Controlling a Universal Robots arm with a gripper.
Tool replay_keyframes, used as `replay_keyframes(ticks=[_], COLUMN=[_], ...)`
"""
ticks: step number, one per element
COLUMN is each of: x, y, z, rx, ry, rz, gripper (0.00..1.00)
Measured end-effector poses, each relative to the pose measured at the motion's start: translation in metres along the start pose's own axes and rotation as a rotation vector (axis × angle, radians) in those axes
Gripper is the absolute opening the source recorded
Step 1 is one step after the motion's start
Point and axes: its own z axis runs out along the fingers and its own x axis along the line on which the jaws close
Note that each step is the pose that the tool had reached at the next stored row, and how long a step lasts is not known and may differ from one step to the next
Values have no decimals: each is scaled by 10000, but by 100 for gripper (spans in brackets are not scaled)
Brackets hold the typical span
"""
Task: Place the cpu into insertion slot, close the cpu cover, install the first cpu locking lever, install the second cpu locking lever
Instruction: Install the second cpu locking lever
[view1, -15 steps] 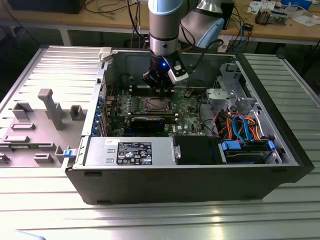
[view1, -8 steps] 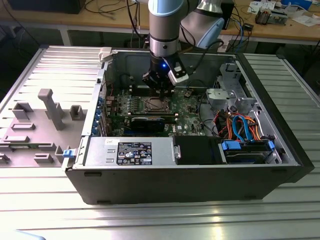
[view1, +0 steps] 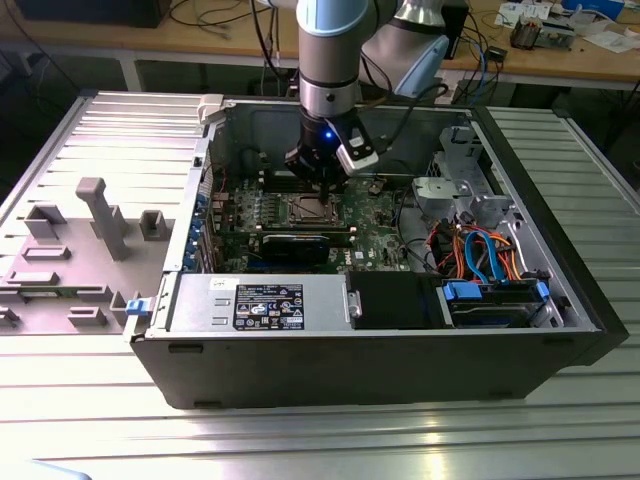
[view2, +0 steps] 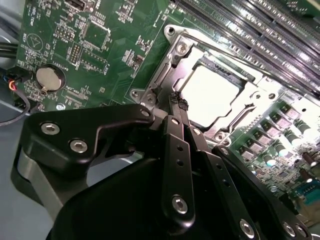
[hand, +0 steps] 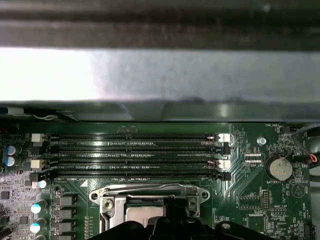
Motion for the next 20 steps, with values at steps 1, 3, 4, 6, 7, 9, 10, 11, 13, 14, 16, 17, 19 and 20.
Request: replay_keyframes(ticks=[1,3,4,6,7,9,10,11,13,14,16,17,19,20], x=[0,0,-1,-4,-5,-7,-9,-9,-8,-9,-8,-9,-8,-8], y=[-2,-4,-3,-2,-1,2,2,3,0,-6,-19,-25,-44,-51], z=[0,-4,-23,-62,-90,-143,-168,-169,-171,-171,-170,-169,-169,-169], rx=[-1,3,11,25,33,59,83,102,138,138,144,152,168,169], ry=[-1,0,0,1,0,0,0,-2,1,1,0,0,1,0], rz=[0,2,1,-3,-2,-3,-4,-4,-7,-7,-6,-8,-8,-8], gripper=[11,11,11,11,11,11,11,11,11,11,11,11,11,11])
